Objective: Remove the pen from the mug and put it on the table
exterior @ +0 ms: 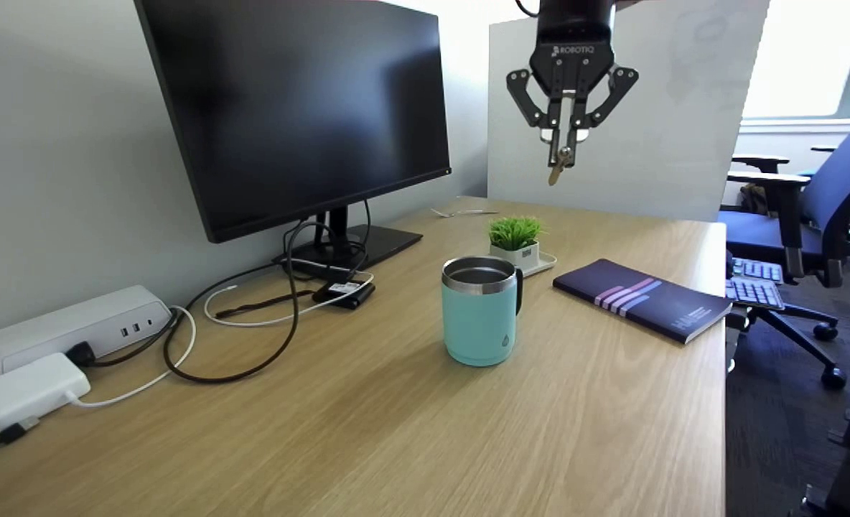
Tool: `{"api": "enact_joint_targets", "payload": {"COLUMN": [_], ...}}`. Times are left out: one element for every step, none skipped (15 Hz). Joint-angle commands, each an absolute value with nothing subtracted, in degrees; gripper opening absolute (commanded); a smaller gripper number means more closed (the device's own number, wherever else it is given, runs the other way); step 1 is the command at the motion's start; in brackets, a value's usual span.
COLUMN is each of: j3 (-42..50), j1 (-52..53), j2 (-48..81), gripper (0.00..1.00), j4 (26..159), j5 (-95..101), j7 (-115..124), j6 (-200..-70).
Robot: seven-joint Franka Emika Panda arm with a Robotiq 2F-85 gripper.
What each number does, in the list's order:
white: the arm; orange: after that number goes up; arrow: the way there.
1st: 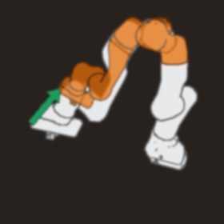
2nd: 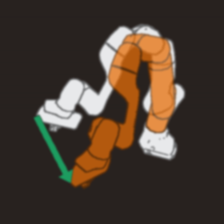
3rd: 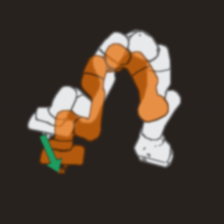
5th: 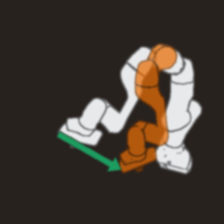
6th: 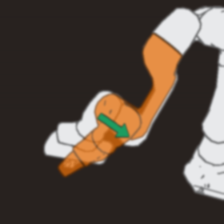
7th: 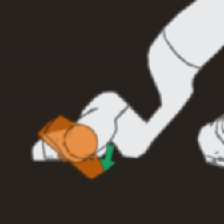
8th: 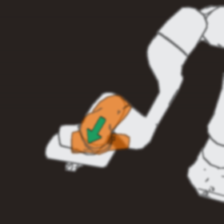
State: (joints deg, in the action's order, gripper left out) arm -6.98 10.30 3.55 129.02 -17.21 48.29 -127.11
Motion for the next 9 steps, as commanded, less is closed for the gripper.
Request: {"api": "enact_joint_targets", "payload": {"j3": [-6.57,-6.32,-6.13,-5.98,-5.86,-5.72,-5.62,-5.44,-5.25], "j1": [9.28,8.98,8.68,8.38,8.1,7.78,7.47,7.15,6.89], "j2": [0.11,-0.3,-0.75,-0.99,-1.25,-1.33,-1.33,-1.04,-0.88], "gripper": [0.03,0.03,0.03,0.03,0.03,0.03,0.03,0.03,0.03], "j4": [134.64,135.67,136.59,137.4,138.11,138.87,139.47,140.02,140.49], "j5": [-12.3,-10.66,-9.33,-8.1,-7.02,-6.25,-5.93,-5.69,-5.75], "j7": [47.67,47.93,48.1,48.22,48.42,48.45,48.38,48.26,48.06], "j6": [-131.9,-132.64,-133.24,-133.96,-134.46,-135.28,-136.03,-136.97,-137.8]}}
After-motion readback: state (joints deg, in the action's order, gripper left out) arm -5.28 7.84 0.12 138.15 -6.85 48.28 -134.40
